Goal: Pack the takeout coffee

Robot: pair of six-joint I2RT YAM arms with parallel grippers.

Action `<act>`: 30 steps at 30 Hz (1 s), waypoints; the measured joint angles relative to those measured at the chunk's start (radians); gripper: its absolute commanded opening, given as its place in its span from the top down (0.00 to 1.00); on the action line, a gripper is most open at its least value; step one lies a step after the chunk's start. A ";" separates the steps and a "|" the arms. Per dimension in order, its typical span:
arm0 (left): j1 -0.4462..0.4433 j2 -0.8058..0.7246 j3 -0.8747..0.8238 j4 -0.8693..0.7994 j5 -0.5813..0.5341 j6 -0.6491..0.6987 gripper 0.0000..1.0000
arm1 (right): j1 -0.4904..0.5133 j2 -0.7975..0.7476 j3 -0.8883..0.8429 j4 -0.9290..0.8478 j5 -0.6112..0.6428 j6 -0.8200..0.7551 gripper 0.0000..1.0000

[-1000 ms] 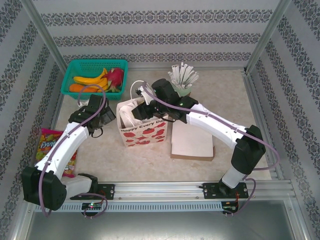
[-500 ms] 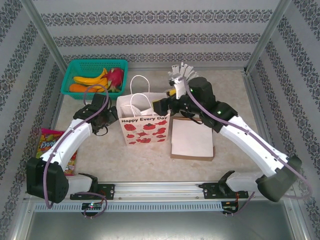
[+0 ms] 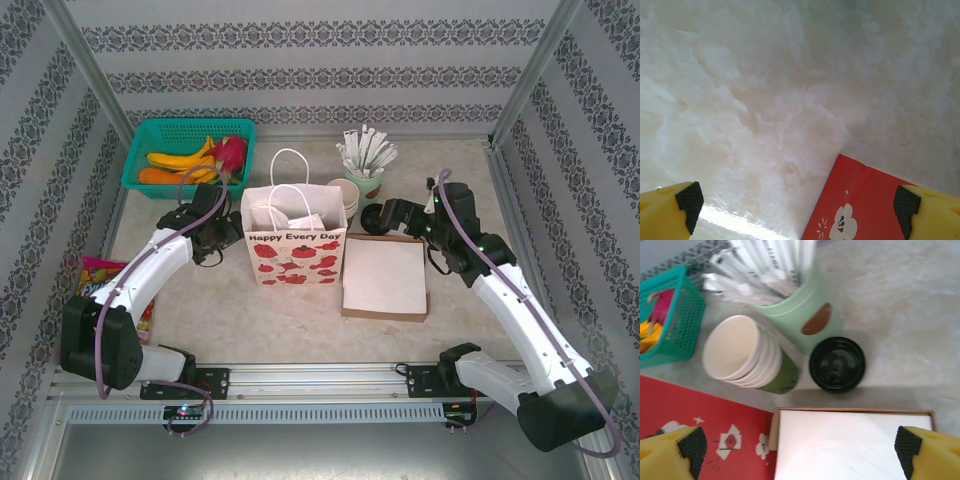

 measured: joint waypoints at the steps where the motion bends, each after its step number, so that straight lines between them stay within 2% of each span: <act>1: -0.007 0.001 0.003 0.000 0.000 0.000 0.00 | -0.021 -0.006 -0.011 -0.001 -0.002 0.006 0.02; 6: -0.032 0.006 0.004 0.000 0.008 -0.003 0.01 | -0.086 -0.011 -0.040 -0.006 -0.010 0.013 0.02; 15: -0.034 0.037 0.030 0.000 -0.043 0.020 0.00 | -0.090 0.011 -0.044 -0.005 -0.008 0.010 0.02; 24: -0.011 -0.136 0.006 0.001 -0.214 0.056 0.00 | -0.096 -0.031 -0.115 0.019 0.139 0.009 0.02; 30: 0.022 -0.265 -0.092 0.054 -0.420 0.096 0.00 | -0.101 -0.111 -0.220 0.058 0.304 -0.007 0.02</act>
